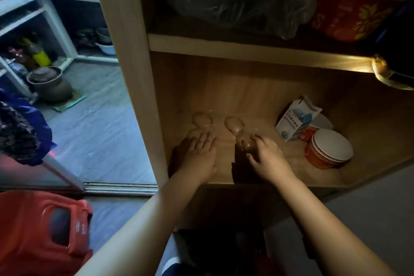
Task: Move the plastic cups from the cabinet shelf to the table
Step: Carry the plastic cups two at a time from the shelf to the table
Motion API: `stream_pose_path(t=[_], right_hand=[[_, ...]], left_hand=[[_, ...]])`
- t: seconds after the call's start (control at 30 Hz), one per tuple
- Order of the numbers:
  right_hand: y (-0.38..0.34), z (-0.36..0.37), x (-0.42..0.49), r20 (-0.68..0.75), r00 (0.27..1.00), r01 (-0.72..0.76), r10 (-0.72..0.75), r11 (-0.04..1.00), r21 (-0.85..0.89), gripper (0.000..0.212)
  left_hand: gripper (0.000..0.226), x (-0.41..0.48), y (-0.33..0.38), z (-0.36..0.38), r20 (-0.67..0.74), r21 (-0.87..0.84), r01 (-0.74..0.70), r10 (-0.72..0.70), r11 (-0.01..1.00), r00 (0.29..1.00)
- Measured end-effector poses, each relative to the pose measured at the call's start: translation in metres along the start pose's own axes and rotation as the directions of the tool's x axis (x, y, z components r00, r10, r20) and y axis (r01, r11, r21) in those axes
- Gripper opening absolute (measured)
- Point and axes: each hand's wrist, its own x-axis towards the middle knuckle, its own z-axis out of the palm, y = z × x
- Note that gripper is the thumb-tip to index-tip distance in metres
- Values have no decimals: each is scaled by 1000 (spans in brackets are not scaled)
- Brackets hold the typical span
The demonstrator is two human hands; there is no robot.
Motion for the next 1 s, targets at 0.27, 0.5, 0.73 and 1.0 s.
stream_pose_path(t=[0.27,0.5,0.73,1.0], right_hand=[[6,14,14,-50,998,31,-33,999,-36,53],[13,21,23,-44,997,66,-70,995,-80,43],[17,24,27,-35,993,104,-109,985,-135,39],[24,25,24,-62,980,184,-190,979,-84,31]], left_hand=[[69,23,-6,7,11,63,24,-25,998,1000],[50,30,-4,10,-106,6,-7,7,1000,994],[38,33,-6,11,-188,63,-17,28,998,982],[26,33,-7,13,-148,32,-14,18,999,989]])
